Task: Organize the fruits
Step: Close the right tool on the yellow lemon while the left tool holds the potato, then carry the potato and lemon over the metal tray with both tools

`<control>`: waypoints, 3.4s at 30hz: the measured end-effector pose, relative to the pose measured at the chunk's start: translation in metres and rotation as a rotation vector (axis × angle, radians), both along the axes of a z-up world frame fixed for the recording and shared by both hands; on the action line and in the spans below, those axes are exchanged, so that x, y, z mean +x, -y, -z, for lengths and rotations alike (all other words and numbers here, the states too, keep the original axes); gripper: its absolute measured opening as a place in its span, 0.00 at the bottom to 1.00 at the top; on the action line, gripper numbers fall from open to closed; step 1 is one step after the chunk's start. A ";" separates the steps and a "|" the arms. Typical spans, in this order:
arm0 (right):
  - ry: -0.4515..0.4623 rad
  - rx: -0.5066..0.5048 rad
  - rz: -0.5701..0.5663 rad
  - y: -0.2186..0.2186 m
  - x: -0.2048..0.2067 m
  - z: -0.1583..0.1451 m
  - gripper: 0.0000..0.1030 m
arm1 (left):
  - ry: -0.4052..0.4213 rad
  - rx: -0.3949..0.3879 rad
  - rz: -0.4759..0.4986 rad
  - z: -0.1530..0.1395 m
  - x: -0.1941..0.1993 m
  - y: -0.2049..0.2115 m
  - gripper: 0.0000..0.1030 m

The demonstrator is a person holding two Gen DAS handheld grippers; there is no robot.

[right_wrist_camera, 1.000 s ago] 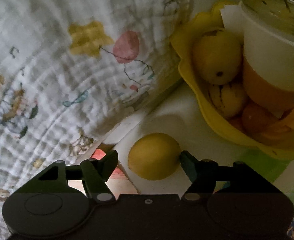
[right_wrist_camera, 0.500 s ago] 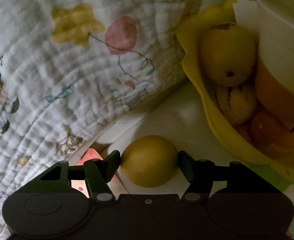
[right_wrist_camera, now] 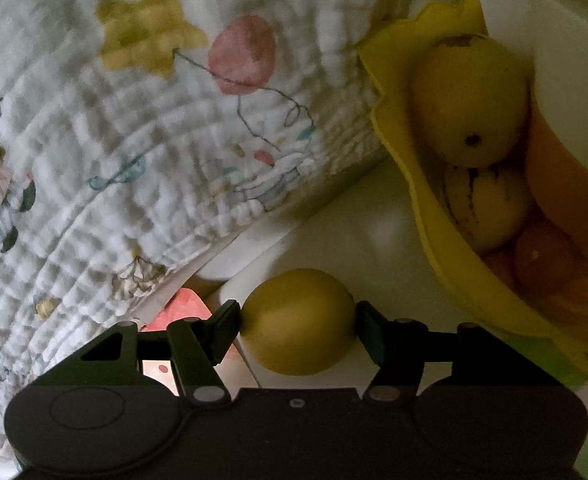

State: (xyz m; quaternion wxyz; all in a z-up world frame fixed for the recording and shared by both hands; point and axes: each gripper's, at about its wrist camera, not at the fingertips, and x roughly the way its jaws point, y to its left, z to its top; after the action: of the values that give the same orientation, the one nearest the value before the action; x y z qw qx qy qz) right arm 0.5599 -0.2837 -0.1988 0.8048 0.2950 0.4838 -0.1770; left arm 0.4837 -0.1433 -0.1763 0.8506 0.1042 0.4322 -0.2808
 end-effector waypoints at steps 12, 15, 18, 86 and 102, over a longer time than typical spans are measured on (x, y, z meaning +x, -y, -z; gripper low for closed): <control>0.039 0.001 -0.074 -0.002 -0.026 0.007 0.62 | -0.036 -0.007 -0.056 -0.005 -0.005 -0.020 0.56; 0.052 -0.007 -0.107 -0.004 -0.037 0.010 0.62 | -0.049 -0.017 -0.077 -0.006 -0.005 -0.027 0.56; 0.061 0.001 -0.125 -0.006 -0.050 0.013 0.62 | -0.062 -0.026 -0.099 -0.007 -0.006 -0.036 0.56; 0.115 -0.026 -0.593 -0.045 -0.357 -0.071 0.62 | -0.145 -0.188 -0.527 -0.050 -0.273 -0.139 0.56; 0.121 -0.039 -0.612 -0.047 -0.359 -0.072 0.62 | -0.181 -0.142 -0.527 -0.038 -0.284 -0.127 0.56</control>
State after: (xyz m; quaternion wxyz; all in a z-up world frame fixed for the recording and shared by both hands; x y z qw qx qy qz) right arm 0.2013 -0.2367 -0.1269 0.8535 0.1300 0.4978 0.0822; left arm 0.1993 -0.0168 -0.1383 0.8575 -0.0969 0.4977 -0.0877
